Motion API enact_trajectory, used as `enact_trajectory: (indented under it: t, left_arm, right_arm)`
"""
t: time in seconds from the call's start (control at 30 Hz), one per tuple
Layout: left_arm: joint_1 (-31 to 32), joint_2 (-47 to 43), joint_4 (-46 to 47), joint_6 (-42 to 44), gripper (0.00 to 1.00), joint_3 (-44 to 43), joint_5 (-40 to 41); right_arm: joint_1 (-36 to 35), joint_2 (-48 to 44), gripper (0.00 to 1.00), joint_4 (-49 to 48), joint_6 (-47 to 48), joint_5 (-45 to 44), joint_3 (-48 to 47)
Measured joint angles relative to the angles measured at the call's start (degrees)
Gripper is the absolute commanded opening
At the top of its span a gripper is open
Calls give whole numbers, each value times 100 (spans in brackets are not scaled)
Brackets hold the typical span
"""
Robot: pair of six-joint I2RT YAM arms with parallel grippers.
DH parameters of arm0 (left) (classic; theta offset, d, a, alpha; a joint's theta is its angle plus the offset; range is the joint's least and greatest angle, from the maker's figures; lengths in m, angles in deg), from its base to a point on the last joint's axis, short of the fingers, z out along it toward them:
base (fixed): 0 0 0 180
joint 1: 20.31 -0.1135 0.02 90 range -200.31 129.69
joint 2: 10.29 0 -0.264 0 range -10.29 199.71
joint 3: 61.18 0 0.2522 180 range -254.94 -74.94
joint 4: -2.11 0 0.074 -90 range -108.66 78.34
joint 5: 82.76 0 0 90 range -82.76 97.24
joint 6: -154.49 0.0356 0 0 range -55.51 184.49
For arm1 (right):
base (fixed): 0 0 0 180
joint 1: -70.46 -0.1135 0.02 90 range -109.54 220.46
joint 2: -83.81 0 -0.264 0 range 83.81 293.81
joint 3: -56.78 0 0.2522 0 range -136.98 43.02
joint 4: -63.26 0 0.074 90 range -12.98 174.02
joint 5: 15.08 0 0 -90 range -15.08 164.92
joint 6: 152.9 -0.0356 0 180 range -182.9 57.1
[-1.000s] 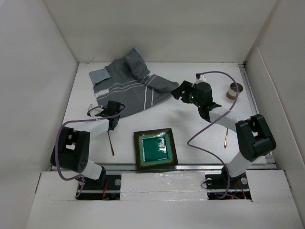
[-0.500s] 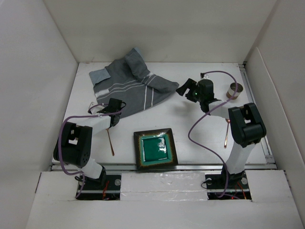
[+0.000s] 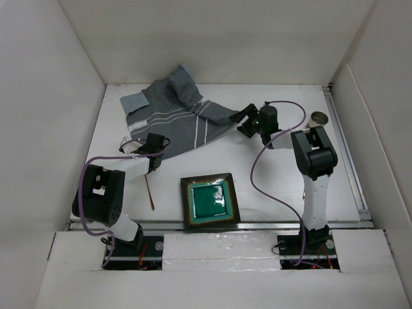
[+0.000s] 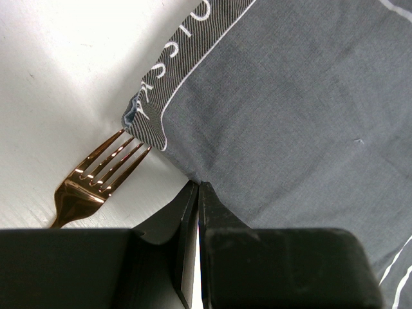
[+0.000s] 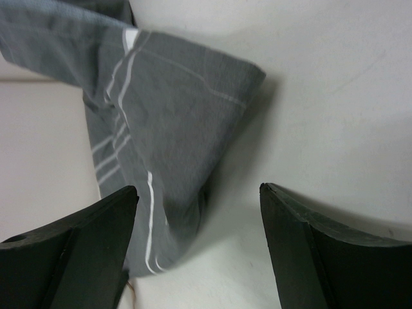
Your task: Set the dinner table for one person
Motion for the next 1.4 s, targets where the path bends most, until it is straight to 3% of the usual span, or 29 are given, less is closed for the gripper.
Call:
enact_trajectory:
  t: [0.17, 0.27, 0.3, 0.37, 0.43, 0.6, 0.83, 1.13, 1.4]
  left_arm:
    - [0, -22, 61, 92, 0, 20, 20]
    - [0, -83, 116, 151, 0, 28, 44]
    - [0, -109, 122, 166, 0, 28, 59]
    - [0, -168, 133, 212, 0, 28, 103]
    - [0, -243, 177, 273, 0, 28, 162]
    - [0, -389, 225, 516, 0, -168, 393]
    - [0, -472, 656, 1266, 0, -1434, 533]
    - [-31, -970, 1150, 2855, 0, -3840, 229]
    - [-680, -2245, 1353, 2966, 0, -4360, -1641]
  right_arm:
    - [-22, 243, 70, -138, -520, -122, -225]
    - [-44, 470, 49, -151, -699, -166, -522]
    - [-44, 518, 32, -192, -763, -175, -566]
    - [-50, 557, 10, -306, -920, -184, -557]
    - [-52, 570, 2, -518, -1038, -155, -540]
    - [-31, 531, 0, -1364, -1178, 46, -522]
    - [72, -560, 0, -1123, -699, 109, -553]
    - [186, -2850, 0, 883, 1390, -177, -2284]
    - [-20, -4642, 0, 2603, 2922, -350, -2914]
